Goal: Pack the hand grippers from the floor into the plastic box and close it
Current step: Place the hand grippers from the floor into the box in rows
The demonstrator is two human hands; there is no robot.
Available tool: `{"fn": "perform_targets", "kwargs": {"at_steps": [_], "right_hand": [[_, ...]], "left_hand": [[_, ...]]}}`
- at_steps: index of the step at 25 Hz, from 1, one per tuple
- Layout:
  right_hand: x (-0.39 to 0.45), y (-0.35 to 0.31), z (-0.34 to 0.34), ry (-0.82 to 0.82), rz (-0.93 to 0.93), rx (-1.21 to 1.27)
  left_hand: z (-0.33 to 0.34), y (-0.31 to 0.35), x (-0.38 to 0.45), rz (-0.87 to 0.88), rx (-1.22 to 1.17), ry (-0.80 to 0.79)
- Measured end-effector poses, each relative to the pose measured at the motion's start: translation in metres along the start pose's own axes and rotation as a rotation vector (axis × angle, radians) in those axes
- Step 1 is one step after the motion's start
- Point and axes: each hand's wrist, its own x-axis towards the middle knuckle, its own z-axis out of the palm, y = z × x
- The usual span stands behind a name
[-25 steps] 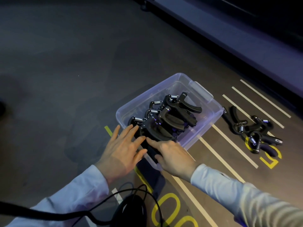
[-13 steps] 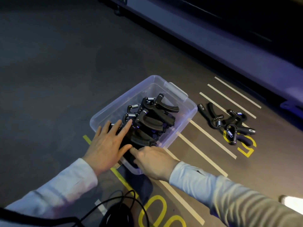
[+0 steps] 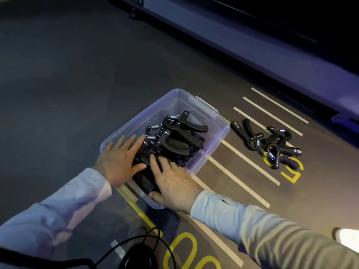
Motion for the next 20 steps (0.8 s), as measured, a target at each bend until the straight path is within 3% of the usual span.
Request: {"fn": "perform_targets", "kwargs": {"at_steps": [7, 10, 12, 18, 20], "right_hand": [[0.002, 0.006, 0.003, -0.028, -0.034, -0.007], [0.004, 0.001, 0.003, -0.046, -0.015, 0.016], [0.005, 0.0, 0.006, -0.029, -0.001, 0.031], [0.005, 0.004, 0.008, -0.011, 0.032, 0.087], [-0.004, 0.013, -0.001, 0.063, 0.01, 0.151]], "left_hand": [[-0.001, -0.005, 0.002, -0.026, -0.042, 0.014], [0.006, 0.006, -0.005, 0.029, -0.2, 0.176], [0.013, 0.01, -0.004, 0.099, -0.183, 0.226], [0.025, 0.0, 0.003, 0.074, -0.142, 0.215], [0.03, -0.003, 0.002, 0.05, -0.154, 0.185]]}}
